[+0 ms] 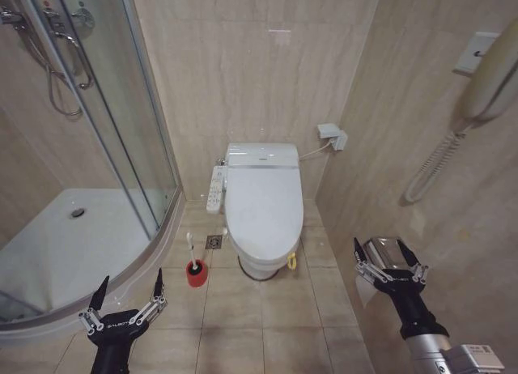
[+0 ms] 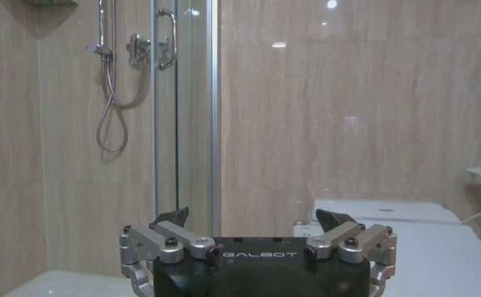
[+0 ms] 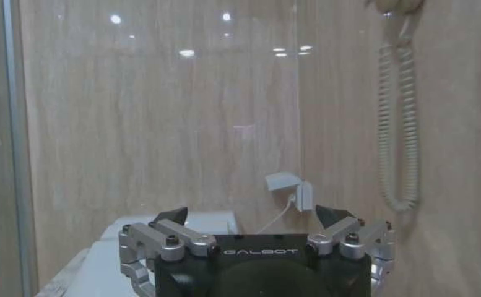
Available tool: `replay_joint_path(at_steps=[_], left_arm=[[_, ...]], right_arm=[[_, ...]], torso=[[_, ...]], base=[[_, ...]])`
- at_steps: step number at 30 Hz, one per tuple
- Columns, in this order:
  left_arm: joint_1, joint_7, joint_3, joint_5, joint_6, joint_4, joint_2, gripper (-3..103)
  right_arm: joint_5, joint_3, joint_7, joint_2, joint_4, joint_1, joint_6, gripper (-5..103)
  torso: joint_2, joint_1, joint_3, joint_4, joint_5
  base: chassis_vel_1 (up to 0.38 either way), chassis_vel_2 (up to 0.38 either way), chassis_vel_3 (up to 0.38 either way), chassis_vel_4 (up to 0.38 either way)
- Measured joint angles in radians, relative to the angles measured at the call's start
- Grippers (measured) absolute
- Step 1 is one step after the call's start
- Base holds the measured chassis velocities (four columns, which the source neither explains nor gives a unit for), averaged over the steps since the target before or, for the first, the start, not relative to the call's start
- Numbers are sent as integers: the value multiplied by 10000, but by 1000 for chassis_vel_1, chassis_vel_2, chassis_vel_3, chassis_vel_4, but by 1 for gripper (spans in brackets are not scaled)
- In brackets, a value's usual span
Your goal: Open the toilet lid, clean the toilet bowl with a toilet brush, close the toilet lid, and flush.
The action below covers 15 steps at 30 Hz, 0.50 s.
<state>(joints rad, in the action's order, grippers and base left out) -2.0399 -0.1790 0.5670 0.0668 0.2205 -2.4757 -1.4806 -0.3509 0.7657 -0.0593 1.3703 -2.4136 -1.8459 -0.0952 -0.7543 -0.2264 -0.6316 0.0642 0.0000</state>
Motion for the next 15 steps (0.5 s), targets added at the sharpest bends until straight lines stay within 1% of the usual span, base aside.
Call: replay_joint_path(at_steps=[3,8,15], left_arm=[[0,0,0,0,0,0,0,100],[0,0,0,0,0,0,0,100],[0,0,0,0,0,0,-1,100]], right_arm=[[-8,4,0,-5,43,15,-38,100],[-16,13,-13,-13,121,25,-109,100],[-12,-47,-75,-40,176,91,-126,100]], torso=[[1,-1,-1,-5,-1],[0,1,1,0,-1],[-1,3,1,-1,0]], base=[[-158,169,184,-174],[-138,150,144,-151],[-121,114,117,-130]])
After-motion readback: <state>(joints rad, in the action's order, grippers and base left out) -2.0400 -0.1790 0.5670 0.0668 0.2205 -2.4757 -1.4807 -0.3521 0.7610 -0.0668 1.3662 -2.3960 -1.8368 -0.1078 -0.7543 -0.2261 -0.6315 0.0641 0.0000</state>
